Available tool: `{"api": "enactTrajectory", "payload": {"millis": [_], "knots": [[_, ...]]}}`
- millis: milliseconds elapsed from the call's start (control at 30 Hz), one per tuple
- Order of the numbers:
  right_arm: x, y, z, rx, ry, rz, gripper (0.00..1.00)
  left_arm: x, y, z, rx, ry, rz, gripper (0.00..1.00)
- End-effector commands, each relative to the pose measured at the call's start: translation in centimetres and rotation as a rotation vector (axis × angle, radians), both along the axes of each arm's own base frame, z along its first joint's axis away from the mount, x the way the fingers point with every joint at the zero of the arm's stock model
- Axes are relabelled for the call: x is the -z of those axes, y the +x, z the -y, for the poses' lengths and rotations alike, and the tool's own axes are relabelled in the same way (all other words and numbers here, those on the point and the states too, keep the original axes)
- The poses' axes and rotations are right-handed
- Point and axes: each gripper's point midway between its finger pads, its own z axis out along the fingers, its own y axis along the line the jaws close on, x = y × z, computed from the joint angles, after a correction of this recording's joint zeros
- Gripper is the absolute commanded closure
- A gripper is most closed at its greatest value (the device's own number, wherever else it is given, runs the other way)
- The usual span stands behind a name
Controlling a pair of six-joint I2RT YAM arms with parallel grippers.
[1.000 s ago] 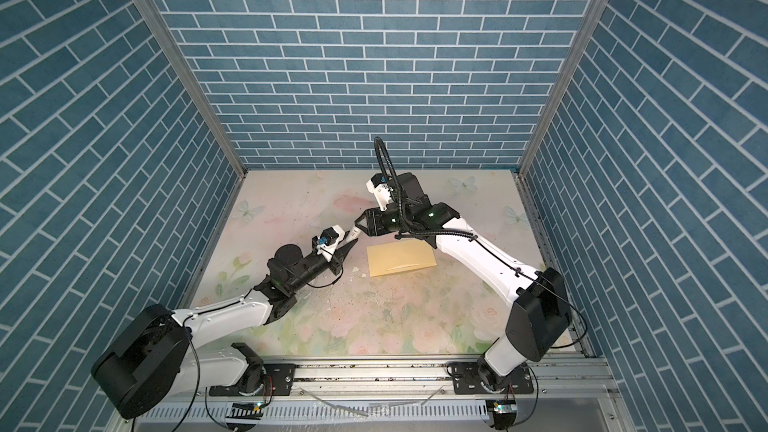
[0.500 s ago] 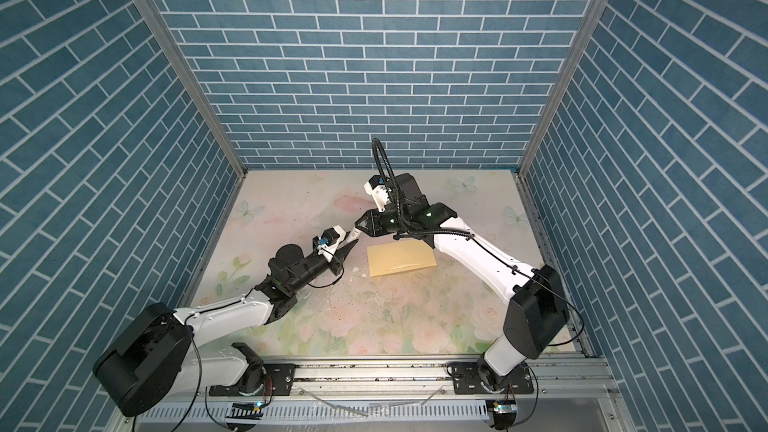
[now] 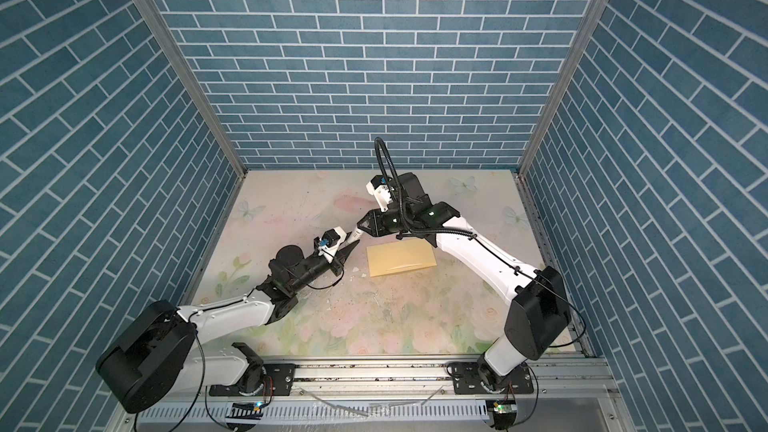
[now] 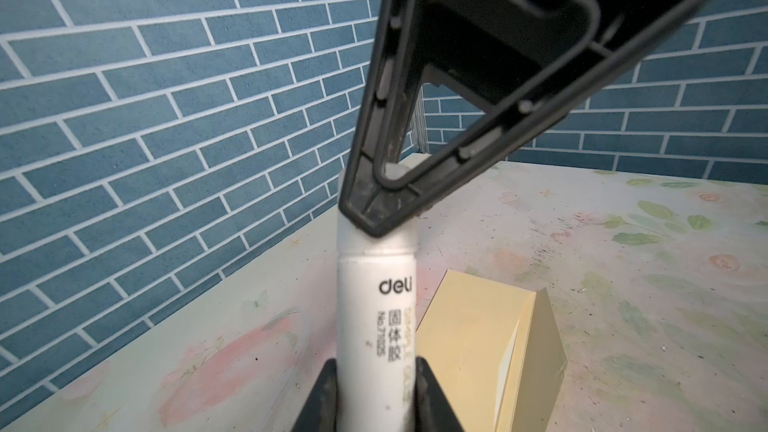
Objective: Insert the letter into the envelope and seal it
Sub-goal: 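Grip the glue stick cap with the right gripper and pull it off, then set the white cap down on the table with the right gripper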
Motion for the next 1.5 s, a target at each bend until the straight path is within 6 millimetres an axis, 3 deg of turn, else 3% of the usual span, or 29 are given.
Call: {"api": "enactTrajectory", "payload": {"millis": [0,267,367,467,700,900,1167,1467], "knots": [[-4.2,1.2,1.2,0.029,0.051,0.103,0.91,0.6,-0.4,0.3,0.026,0.011,0.000,1.00],[-4.7,1.9,2.0,0.039,0.048,0.111,0.91,0.7,-0.4,0.5,0.028,-0.001,-0.004,1.00],[-4.9,2.9,3.7,0.101,0.020,0.141,0.91,0.5,-0.4,0.4,0.023,-0.016,-0.006,1.00],[-3.8,4.7,6.7,0.204,-0.076,0.169,0.90,0.2,-0.3,0.3,0.014,-0.034,-0.005,1.00],[2.1,9.7,16.2,0.483,-0.380,0.166,0.89,-0.2,-0.1,0.4,0.010,-0.050,-0.013,1.00],[8.0,12.9,21.3,0.591,-0.523,0.082,0.88,-0.6,-0.1,0.5,0.008,-0.058,-0.010,1.00],[15.4,14.9,23.7,0.623,-0.606,-0.051,0.86,-0.5,-0.2,0.4,0.004,-0.053,-0.007,1.00],[19.9,15.3,24.5,0.639,-0.644,-0.148,0.83,-0.4,-0.4,0.3,0.005,-0.050,-0.007,1.00]]}}
